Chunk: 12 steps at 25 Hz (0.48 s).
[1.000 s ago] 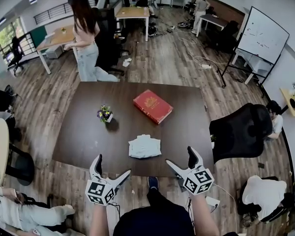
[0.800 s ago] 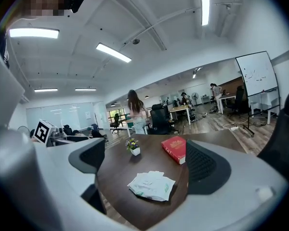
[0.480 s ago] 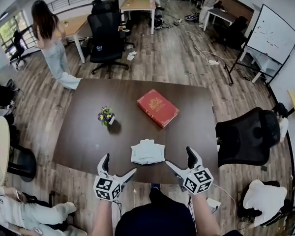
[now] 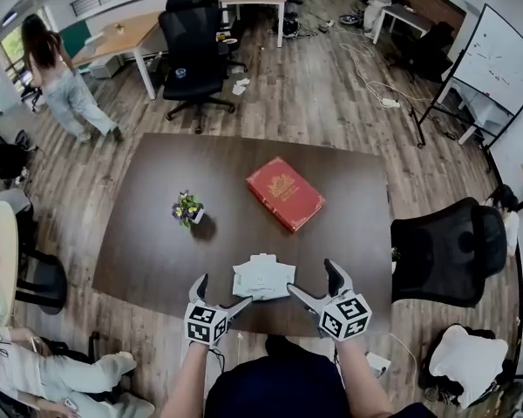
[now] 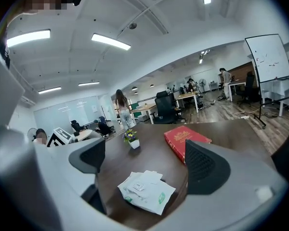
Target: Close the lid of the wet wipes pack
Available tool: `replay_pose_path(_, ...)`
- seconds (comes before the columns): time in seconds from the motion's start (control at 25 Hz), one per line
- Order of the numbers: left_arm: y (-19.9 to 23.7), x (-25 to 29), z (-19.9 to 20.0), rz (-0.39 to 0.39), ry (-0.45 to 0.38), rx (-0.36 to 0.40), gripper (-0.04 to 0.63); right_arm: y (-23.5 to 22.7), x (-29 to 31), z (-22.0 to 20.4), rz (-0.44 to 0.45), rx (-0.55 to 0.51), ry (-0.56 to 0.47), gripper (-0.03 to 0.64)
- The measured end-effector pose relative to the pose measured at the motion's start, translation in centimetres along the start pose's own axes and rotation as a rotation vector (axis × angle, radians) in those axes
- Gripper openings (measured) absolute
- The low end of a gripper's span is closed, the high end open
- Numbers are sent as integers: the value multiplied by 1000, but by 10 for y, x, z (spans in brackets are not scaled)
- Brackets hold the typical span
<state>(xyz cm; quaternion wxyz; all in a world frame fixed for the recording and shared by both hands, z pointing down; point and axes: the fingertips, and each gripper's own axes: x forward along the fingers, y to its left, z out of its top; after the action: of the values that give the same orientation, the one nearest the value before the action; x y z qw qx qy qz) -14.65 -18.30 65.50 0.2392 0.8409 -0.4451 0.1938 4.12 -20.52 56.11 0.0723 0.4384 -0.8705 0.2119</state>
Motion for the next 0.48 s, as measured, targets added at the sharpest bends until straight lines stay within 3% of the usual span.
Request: replay_pose_path(0.48, 8, 78, -58, -39, 207, -61, 599, -25, 51, -7, 57, 7, 72, 518)
